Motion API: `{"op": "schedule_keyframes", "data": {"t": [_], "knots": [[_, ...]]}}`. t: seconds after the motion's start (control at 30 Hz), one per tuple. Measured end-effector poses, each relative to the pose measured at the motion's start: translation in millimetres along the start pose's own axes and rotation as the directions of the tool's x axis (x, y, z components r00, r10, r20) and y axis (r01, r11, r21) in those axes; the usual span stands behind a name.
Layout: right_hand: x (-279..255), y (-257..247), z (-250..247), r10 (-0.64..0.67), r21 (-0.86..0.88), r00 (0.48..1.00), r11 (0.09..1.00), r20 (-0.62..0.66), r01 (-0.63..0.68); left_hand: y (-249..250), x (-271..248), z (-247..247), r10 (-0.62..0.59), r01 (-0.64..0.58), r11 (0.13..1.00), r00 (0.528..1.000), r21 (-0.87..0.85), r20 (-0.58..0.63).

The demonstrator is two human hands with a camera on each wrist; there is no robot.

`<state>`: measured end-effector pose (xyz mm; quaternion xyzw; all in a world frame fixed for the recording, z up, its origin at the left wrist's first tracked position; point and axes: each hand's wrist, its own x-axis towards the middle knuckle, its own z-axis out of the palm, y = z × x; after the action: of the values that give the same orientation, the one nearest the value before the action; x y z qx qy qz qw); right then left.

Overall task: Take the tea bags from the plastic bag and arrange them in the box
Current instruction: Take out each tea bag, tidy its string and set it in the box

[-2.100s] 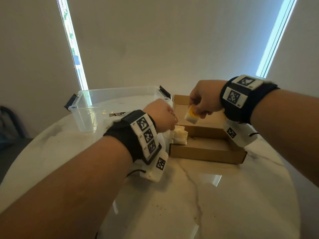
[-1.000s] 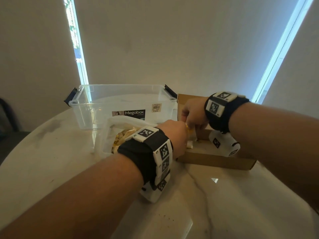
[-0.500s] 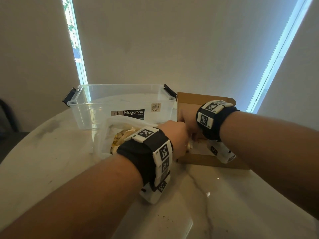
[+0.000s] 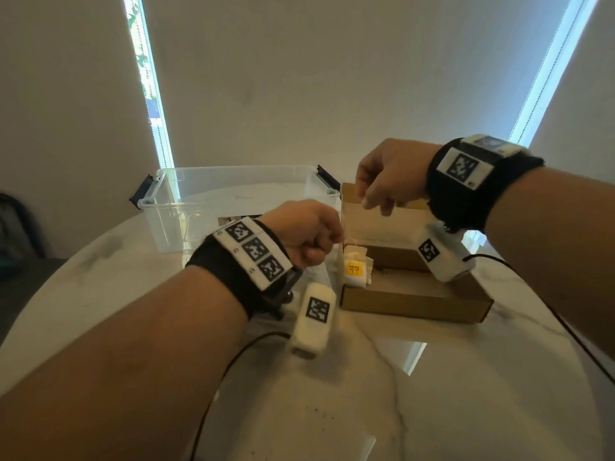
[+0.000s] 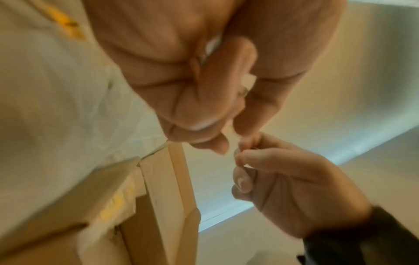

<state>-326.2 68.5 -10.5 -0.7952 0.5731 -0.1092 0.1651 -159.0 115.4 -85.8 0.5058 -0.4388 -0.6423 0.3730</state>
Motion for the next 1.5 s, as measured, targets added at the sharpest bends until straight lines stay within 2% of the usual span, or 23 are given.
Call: {"op": "schedule_keyframes", "data": {"t": [0.07,0.1,0.17,0.27,0.4,0.6,0.7,0.8,0.9,0.97,1.07,1.17,1.2,1.27,1.3,1.37,1.43,1.5], "knots": [[-12,-8,-3,-0.085,0.137,0.996,0.987,0.037,0.079,1,-2,-8,-0.034,0.076,0.949,0.990,-0.306,0.139],[-17,-11,-2,-0.120,0.172,0.991,0.979,0.061,0.108,0,-4,-10,-0.026,0.093,0.927,0.982,-0.363,0.185],[-22,-17,1,-0.160,0.169,0.982,0.975,0.102,0.141,-2,-9,-9,-0.018,0.111,0.924,0.969,-0.367,0.248],[-22,-21,10,-0.185,0.076,0.973,0.981,0.139,0.176,-1,-15,-3,0.001,0.120,0.927,0.947,-0.356,0.320],[-21,-21,14,-0.240,-0.008,0.966,0.970,0.097,0.242,2,-14,4,-0.001,0.132,0.917,0.944,-0.375,0.330],[-22,-13,4,-0.267,0.020,0.963,0.964,0.035,0.267,2,-19,12,0.022,0.033,0.934,0.989,-0.356,0.149],[-22,-8,2,-0.246,0.028,0.969,0.969,0.034,0.245,1,-16,13,0.015,0.005,0.951,0.998,-0.309,0.064],[-22,-3,2,-0.223,0.072,0.975,0.973,0.018,0.221,-4,-9,16,0.076,-0.087,0.957,0.996,-0.275,-0.051],[-21,1,0,-0.113,0.233,0.993,0.965,-0.034,0.118,-8,-6,21,0.123,-0.157,0.954,0.982,-0.256,-0.144],[-22,1,-1,-0.052,0.263,0.999,0.963,0.004,0.050,-9,-5,24,0.124,-0.165,0.956,0.977,-0.244,-0.175],[-20,2,2,-0.055,0.103,0.995,0.994,0.084,0.046,-8,-4,30,0.120,-0.163,0.962,0.973,-0.219,-0.198],[-17,3,4,-0.075,0.002,0.994,0.997,0.085,0.075,-8,-4,33,0.133,-0.169,0.973,0.967,-0.156,-0.216],[-16,5,4,-0.074,-0.019,0.994,0.997,0.084,0.075,-8,-7,34,0.136,-0.159,0.983,0.968,-0.095,-0.212],[-11,10,5,-0.046,-0.098,0.995,0.994,0.090,0.054,-8,-12,36,0.143,-0.110,0.978,0.972,0.178,-0.189],[-8,13,6,-0.021,-0.156,0.995,0.987,0.096,0.036,-8,-15,37,0.147,-0.080,0.930,0.975,0.358,-0.164],[-2,19,12,0.040,-0.251,0.991,0.968,0.129,-0.006,-7,-20,39,0.136,-0.048,0.759,0.987,0.649,-0.086],[2,21,20,0.082,-0.307,0.979,0.951,0.185,-0.022,-9,-21,40,0.168,-0.089,0.508,0.986,0.857,0.003],[3,21,27,0.101,-0.335,0.964,0.942,0.245,-0.013,-11,-22,43,0.223,-0.145,0.262,0.971,0.954,0.087]]}}
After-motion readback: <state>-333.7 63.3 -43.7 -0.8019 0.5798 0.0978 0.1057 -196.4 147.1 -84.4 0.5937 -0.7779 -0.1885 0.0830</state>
